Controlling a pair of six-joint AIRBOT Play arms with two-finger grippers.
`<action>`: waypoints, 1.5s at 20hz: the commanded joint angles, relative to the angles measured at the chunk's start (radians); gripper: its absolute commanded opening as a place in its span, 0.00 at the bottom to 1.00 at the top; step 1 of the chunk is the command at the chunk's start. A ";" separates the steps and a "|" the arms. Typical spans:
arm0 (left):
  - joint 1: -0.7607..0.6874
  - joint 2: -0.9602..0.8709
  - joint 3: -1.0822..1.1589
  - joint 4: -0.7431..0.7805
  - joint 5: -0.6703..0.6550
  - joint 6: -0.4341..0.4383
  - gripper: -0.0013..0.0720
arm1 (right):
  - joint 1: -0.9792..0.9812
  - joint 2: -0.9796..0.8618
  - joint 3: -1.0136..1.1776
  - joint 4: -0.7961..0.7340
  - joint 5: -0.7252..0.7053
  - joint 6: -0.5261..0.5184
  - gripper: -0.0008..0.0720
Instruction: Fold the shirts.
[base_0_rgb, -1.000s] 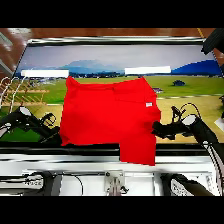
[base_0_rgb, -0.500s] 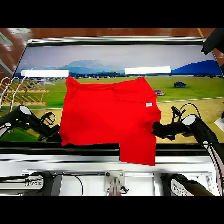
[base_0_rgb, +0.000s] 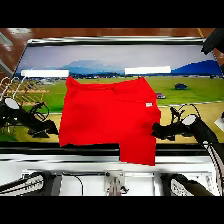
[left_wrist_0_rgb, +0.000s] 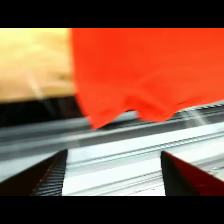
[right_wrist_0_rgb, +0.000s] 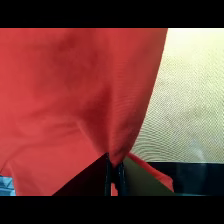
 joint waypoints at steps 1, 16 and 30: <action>0.034 0.027 -0.047 0.051 0.051 -0.104 1.00 | 0.001 0.001 0.001 0.000 0.007 -0.002 0.11; 0.063 0.051 -0.323 -0.207 0.293 -0.076 0.91 | 0.001 0.000 0.001 0.002 0.002 -0.011 0.11; 0.013 0.049 -0.332 -0.357 0.400 -0.072 0.06 | 0.001 0.000 0.001 0.012 0.009 -0.008 0.11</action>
